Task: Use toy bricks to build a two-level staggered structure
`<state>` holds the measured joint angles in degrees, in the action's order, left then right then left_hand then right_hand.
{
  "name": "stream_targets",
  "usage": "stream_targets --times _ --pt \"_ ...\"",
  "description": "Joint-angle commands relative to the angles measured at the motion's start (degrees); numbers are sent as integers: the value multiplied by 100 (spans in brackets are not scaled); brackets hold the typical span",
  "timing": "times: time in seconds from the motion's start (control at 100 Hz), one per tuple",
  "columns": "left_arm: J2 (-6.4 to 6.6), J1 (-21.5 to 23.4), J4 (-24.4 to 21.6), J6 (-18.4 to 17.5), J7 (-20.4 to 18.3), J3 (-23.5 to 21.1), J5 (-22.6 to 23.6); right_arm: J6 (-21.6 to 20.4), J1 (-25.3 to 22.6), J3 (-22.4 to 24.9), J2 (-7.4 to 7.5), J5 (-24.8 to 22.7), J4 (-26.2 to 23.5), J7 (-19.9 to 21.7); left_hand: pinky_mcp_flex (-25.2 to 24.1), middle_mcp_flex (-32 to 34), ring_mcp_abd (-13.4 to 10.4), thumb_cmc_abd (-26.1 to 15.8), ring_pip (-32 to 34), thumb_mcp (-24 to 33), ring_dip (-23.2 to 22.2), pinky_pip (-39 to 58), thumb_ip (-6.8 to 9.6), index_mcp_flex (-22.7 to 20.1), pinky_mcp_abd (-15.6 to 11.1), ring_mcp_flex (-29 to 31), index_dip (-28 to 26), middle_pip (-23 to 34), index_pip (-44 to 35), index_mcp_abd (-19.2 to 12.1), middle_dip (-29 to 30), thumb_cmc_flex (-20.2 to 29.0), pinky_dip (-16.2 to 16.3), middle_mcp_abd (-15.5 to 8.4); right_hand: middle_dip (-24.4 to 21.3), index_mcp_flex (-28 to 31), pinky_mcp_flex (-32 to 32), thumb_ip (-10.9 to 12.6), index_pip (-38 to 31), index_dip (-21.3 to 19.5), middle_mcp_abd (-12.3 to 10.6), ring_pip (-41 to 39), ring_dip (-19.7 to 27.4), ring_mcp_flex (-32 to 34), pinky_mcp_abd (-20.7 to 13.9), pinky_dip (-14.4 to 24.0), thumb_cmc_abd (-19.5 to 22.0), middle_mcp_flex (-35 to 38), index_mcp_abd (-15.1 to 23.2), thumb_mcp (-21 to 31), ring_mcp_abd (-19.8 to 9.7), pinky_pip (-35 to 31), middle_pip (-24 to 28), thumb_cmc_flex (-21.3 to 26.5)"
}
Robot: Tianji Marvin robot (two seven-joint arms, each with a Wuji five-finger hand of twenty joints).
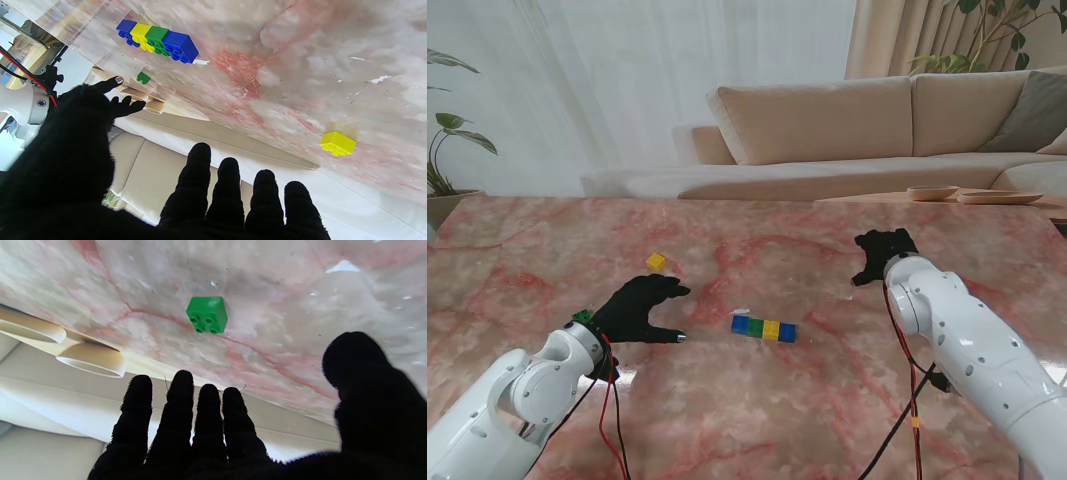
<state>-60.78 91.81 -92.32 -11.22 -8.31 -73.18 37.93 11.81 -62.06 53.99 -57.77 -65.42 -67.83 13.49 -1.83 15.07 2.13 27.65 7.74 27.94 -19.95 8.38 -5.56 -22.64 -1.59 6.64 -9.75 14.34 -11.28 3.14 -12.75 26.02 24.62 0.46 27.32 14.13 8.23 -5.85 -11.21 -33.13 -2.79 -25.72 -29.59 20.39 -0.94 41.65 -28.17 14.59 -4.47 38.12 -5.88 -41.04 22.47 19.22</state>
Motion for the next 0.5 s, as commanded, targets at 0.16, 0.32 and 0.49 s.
stream_targets --times 0.16,0.32,0.49 --pt "-3 18 70 29 -33 -20 -12 263 529 -420 -26 474 679 66 -69 -140 -207 -140 -120 -205 63 -96 148 -79 -136 -31 79 -113 94 120 52 183 -2 14 -379 -510 -135 150 345 -92 279 679 544 -450 -8 -20 68 -418 -383 127 279 222 -183 -234" --pt "2 45 60 53 -61 -43 -9 374 901 -821 -58 936 1133 73 -73 -141 -204 -137 -126 -189 65 -129 147 -95 -123 -39 70 -116 76 116 54 181 6 18 -1082 -621 -71 135 629 -128 586 1439 1028 -416 83 -167 78 -330 -580 160 469 416 -800 -223" --pt "7 69 43 69 -90 -60 -8 355 1234 -1241 -102 1390 1574 60 -73 -132 -206 -143 -124 -175 63 -163 146 -106 -126 -37 59 -112 57 127 53 180 16 18 -1586 -519 97 129 605 -115 817 1723 1249 -177 202 -268 62 -53 -662 175 629 433 -996 -201"
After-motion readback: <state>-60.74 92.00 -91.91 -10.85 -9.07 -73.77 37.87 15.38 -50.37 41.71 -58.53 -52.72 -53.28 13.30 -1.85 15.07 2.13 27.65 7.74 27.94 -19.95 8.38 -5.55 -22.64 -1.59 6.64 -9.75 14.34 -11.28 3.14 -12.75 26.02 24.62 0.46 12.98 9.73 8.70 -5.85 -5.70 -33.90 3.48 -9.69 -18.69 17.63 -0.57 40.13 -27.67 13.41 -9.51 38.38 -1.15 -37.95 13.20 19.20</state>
